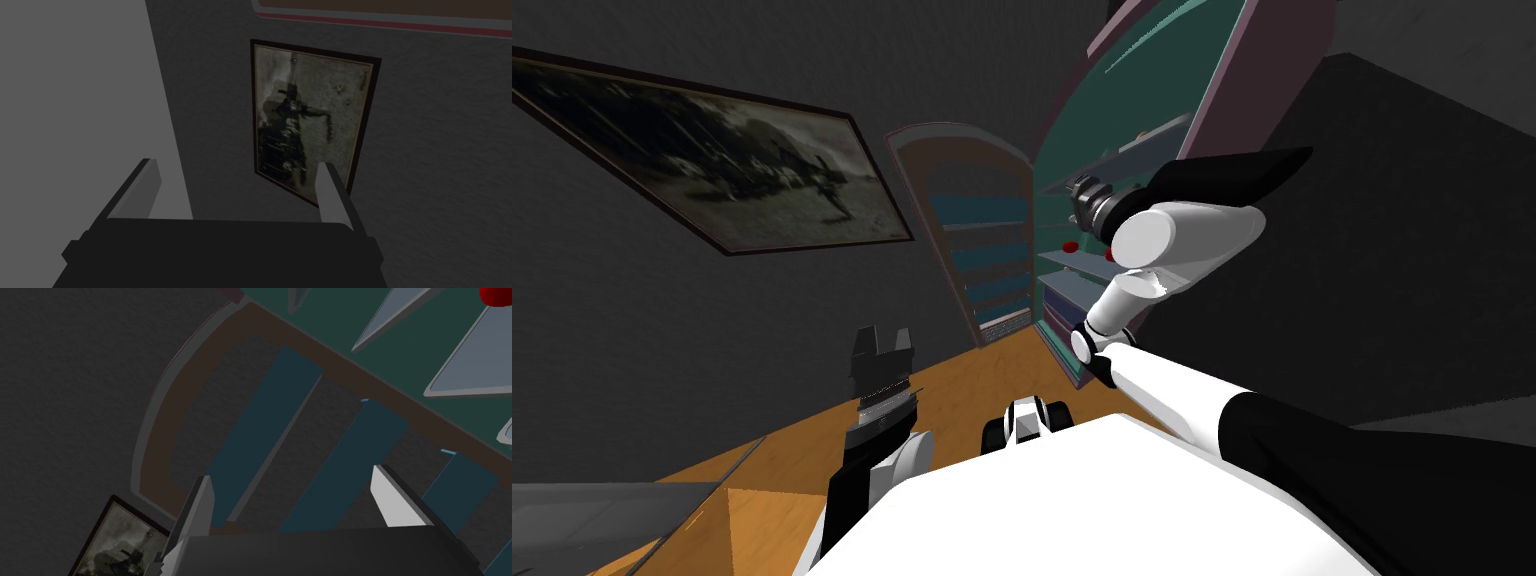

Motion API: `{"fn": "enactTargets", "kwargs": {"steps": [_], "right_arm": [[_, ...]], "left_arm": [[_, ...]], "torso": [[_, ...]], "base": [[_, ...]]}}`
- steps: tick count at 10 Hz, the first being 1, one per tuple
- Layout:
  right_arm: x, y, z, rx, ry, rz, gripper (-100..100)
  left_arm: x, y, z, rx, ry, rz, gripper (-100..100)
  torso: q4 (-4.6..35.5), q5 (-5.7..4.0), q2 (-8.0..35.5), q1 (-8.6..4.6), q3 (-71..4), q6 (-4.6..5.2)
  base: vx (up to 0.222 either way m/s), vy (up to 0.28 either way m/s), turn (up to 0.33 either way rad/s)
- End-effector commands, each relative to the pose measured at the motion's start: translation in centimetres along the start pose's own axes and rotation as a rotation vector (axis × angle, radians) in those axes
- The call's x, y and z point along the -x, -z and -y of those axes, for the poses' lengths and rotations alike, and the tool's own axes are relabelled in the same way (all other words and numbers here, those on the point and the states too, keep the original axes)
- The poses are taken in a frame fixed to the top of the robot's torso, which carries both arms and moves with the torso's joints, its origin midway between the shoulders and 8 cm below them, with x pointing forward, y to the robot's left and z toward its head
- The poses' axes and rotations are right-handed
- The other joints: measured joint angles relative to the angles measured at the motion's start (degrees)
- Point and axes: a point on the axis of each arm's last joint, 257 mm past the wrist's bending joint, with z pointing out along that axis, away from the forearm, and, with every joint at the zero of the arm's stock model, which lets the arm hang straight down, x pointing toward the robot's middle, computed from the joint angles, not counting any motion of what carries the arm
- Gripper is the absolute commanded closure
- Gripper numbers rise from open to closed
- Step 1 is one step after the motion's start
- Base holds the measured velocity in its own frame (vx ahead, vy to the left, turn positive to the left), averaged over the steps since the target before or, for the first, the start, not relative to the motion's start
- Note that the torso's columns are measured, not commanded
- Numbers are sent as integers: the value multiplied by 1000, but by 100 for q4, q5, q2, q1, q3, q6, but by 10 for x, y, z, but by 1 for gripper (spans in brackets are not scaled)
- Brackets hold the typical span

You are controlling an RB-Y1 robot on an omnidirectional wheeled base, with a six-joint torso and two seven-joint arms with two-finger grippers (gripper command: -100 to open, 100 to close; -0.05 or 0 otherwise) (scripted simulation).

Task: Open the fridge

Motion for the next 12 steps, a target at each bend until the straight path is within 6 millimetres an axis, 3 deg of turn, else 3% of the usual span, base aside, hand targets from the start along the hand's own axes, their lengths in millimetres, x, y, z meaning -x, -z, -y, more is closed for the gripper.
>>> {"fn": "enactTargets", "kwargs": {"steps": [1, 7, 12], "right_arm": [[-4, 6, 2, 24, -46, 1, -100], [-2, 17, 0, 86, -205, 26, -100], [13, 25, -7, 150, -342, 73, -100]], "left_arm": [[0, 0, 0, 0, 0, 0, 0], [0, 0, 0, 0, 0, 0, 0], [0, 0, 0, 0, 0, 0, 0]], "torso": [[0, -1, -1, -2, -1, 0], [0, 0, 0, 0, 0, 0], [0, 0, 0, 1, 0, -1]], "base": [[-5, 5, 46], [-7, 4, 40], [-5, 2, 30]]}}
